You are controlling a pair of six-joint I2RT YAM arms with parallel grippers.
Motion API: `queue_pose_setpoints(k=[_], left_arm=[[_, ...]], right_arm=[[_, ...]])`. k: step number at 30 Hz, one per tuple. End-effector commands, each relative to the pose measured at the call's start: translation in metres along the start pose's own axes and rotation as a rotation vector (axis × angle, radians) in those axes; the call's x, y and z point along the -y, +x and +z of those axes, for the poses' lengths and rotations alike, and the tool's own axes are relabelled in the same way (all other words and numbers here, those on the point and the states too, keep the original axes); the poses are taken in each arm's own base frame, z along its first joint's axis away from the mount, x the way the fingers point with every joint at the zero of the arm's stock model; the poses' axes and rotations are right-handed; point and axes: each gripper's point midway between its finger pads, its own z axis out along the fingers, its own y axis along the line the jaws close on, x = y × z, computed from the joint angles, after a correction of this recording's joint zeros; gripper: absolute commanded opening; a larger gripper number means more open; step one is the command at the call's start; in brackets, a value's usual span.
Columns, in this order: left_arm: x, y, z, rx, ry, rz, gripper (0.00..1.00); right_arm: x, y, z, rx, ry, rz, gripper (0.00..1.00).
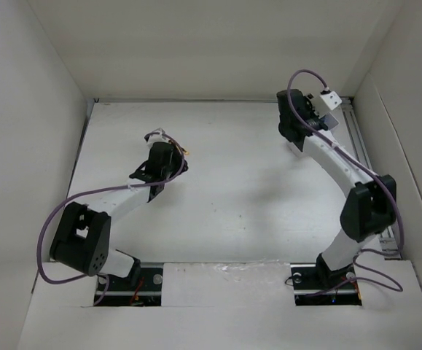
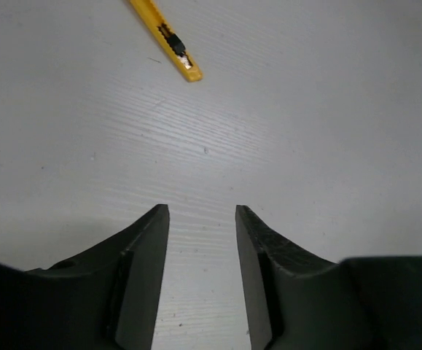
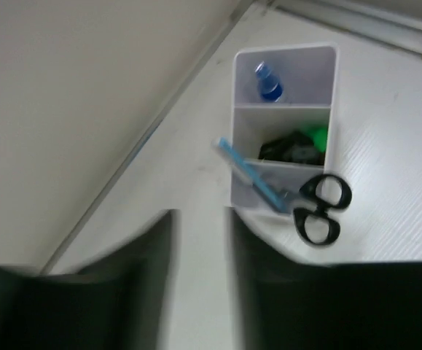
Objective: Sort the stationery into containers
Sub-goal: Place the pen in the storage box.
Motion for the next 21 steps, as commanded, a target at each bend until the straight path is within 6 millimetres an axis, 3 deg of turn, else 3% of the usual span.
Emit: queue_pose_setpoints(k=[1,2,3,4,8,9,10,11,12,15,16,17,21], left_arm=[[-0.011,-0.020,0.008,0.062,-0.131,-0.094,0.36],[-0.012,-0.022,0.011,0.067,-0.144,-0.093,0.36],[-0.006,-0.028,0.014,0.075,-0.136,-0.096,0.34],[-0.007,-0.031,0.018,0.086,-0.151,-0.095,0.33],[-0.019,-0.039,0.039,0.118,-0.260,-0.103,0.33],[-0.029,-0.033,0.050,0.101,-0.302,-0.108,0.33],[-0.020,-0.042,0.056,0.110,-0.294,-0.112,0.33],[-0.023,-0.044,0.063,0.105,-0.310,-0.123,0.33],[-0.031,-0.034,0.074,0.073,-0.353,-0.106,0.33],[-0.020,-0.046,0.092,0.078,-0.361,-0.104,0.34],[-0.029,-0.036,0.101,0.054,-0.398,-0.089,0.34],[-0.023,-0.046,0.106,0.071,-0.397,-0.092,0.34],[-0.024,-0.046,0.117,0.069,-0.424,-0.091,0.37]], right_arm=[[-0.022,0.013,-0.044,-0.146,-0.211,0.112,0.27],[-0.031,0.032,-0.061,-0.242,-0.300,0.113,0.14],[-0.029,0.049,-0.070,-0.292,-0.345,0.109,0.05],[-0.031,0.048,-0.081,-0.328,-0.397,0.127,0.00],[-0.029,0.076,-0.117,-0.466,-0.503,0.109,0.00],[-0.028,0.080,-0.122,-0.481,-0.516,0.104,0.05],[-0.024,0.088,-0.130,-0.507,-0.528,0.088,0.11],[-0.023,0.089,-0.133,-0.523,-0.538,0.087,0.26],[-0.022,0.088,-0.137,-0.532,-0.549,0.088,0.31],[-0.020,0.099,-0.149,-0.586,-0.587,0.063,0.46],[-0.021,0.098,-0.155,-0.604,-0.614,0.056,0.48],[-0.022,0.099,-0.158,-0.618,-0.624,0.054,0.49],[-0.024,0.105,-0.168,-0.670,-0.670,0.031,0.51]])
